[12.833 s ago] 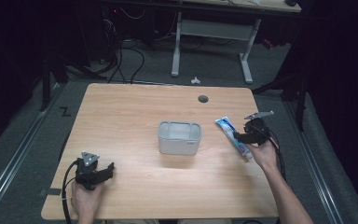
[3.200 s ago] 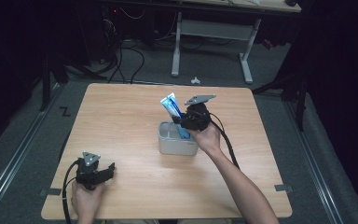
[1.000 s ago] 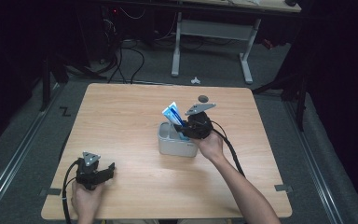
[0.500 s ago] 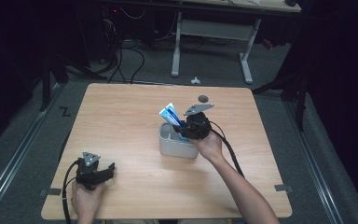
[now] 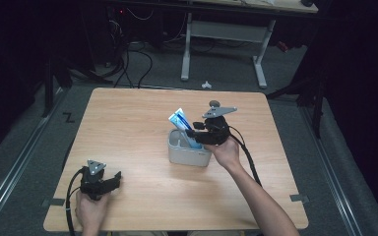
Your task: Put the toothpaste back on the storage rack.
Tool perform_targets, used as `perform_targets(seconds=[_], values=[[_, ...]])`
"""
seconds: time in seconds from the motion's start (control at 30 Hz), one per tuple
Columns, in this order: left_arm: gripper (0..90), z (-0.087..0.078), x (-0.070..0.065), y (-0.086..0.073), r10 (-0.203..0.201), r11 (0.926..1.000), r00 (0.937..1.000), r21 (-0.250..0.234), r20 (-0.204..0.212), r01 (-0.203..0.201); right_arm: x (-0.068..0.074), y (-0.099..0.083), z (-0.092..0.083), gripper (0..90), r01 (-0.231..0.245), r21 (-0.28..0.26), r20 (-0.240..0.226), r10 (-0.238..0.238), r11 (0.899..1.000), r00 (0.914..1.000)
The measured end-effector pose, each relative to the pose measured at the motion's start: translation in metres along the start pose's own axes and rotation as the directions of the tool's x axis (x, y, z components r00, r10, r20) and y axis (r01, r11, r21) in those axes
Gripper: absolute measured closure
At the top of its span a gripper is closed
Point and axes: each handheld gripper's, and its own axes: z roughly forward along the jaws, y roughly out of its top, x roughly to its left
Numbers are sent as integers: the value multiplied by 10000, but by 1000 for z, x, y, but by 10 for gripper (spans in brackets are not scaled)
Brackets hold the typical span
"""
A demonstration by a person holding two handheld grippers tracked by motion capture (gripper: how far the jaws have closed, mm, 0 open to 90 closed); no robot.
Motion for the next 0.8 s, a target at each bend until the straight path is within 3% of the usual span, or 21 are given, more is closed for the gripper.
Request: perform_targets(seconds=[0.8], values=[[259, 0, 0, 0, 3, 10000, 10000, 0, -2, -3, -8, 3, -27, 536, -352, -487, 45, 355, 9982, 9994]])
